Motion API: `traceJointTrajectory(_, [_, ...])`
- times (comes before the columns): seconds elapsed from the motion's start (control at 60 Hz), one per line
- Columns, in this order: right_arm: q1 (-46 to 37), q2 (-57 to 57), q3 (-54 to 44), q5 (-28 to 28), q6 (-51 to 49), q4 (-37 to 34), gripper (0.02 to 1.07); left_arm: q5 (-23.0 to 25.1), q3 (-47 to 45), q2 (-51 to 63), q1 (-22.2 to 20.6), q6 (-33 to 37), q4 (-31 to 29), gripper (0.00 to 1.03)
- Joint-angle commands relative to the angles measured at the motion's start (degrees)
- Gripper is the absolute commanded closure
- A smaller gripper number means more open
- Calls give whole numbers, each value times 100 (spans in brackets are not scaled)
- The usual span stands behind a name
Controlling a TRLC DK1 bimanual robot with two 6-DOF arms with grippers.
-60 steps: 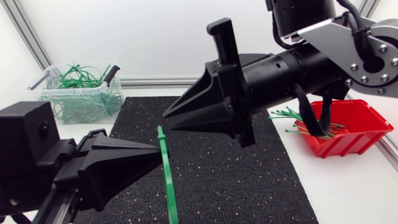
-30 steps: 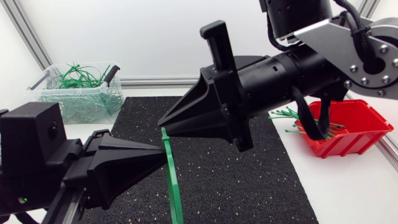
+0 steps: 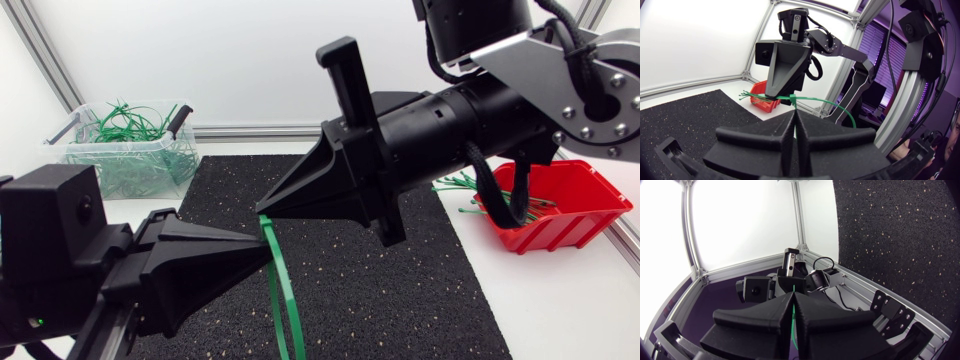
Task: Take a green cable tie from the red box, thread the tail through the head to close it, then place it in the transparent bin on the left.
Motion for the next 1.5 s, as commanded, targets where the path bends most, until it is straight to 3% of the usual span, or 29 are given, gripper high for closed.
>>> traceJointTrajectory(0.0, [13, 75, 117, 109, -36, 6, 101, 81, 193, 7, -118, 90, -30, 100])
traceJointTrajectory(0.233, [-75, 409, 179, 268, -36, 103, 101, -77, 447, -151, -558, 37, -268, 100])
traceJointTrajectory(0.5, [-57, 445, 161, 303, -36, 146, 101, -138, 500, -248, -619, 11, -382, 100])
traceJointTrajectory(0.633, [75, 225, 214, 276, -80, -12, 100, -42, 412, -90, -145, 81, -417, 100])
traceJointTrajectory(0.7, [40, 163, 337, 171, -283, -328, 86, 152, 430, 42, 304, 81, -531, 100])
traceJointTrajectory(0.75, [-92, 190, 495, 171, -748, -794, 83, 398, 447, 77, 629, 72, -707, 100])
traceJointTrajectory(0.783, [-207, 207, 556, 171, -942, -987, 82, 398, 474, 148, 787, 81, -821, 100])
traceJointTrajectory(0.85, [-356, 313, 767, 250, -1557, -1620, 70, 398, 544, 183, 1059, 292, -1155, 100])
traceJointTrajectory(0.95, [-453, 541, 996, 1059, -2497, -2420, 61, 266, 694, 394, 1464, 714, -1665, 100])
traceJointTrajectory(1.133, [-681, 752, 890, 2781, -3324, -2473, 61, -244, 817, 728, 2193, 1549, -2166, 100])
traceJointTrajectory(1.217, [-681, 752, 820, 3950, -3701, -2402, 60, -393, 931, 895, 2712, 1883, -2175, 100])
traceJointTrajectory(1.317, [-778, 735, 811, 4592, -3965, -2358, 60, -463, 1098, 1097, 3283, 2181, -2104, 100])
traceJointTrajectory(1.333, [-787, 726, 785, 5066, -4115, -2288, 60, -560, 1168, 1211, 3529, 2305, -1990, 100])
traceJointTrajectory(1.483, [-1085, 585, 653, 6024, -4721, -1919, 60, -762, 1493, 1712, 4513, 2718, -1472, 100])
